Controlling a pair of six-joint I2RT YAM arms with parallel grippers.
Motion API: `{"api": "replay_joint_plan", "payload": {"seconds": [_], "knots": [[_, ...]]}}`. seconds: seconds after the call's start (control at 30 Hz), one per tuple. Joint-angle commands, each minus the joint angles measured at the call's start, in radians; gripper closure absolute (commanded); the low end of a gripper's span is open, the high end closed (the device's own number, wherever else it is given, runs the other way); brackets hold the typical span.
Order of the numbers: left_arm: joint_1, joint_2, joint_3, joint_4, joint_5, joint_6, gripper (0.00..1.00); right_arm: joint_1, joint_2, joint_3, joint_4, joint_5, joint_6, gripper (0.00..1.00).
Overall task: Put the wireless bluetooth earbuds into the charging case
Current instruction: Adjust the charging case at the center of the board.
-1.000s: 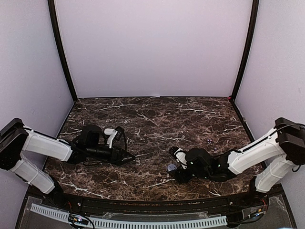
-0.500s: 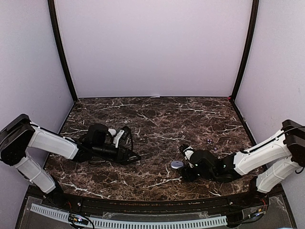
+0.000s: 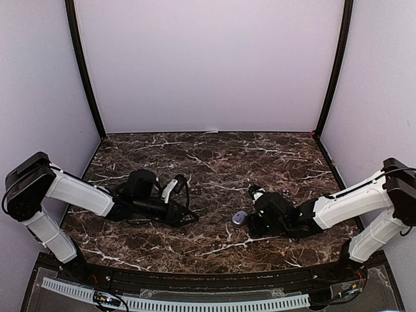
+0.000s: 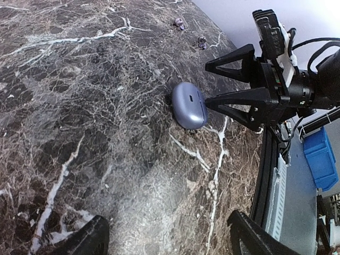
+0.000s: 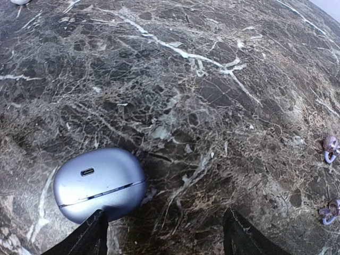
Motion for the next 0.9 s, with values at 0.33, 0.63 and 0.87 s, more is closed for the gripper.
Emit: {"api": "replay_joint_plan", "payload": {"seconds": [0.33, 0.63, 0.87], "knots": [[-0.058, 0.06, 0.062, 0.02, -0.031, 0.009, 0.2, -0.092, 0.035, 0.121, -0.057, -0.153, 0.02, 0.27], [-0.096, 0.133, 0.13, 0.027, -0.087, -0.012, 0.22, -0.221, -0.068, 0.066, -0.026, -0.485, 0.122, 0.36], [-0.103, 0.185, 0.141, 0.098, -0.094, -0.072, 0.39, -0.243, -0.055, 0.046, -0.018, -0.621, 0.299, 0.48]]}}
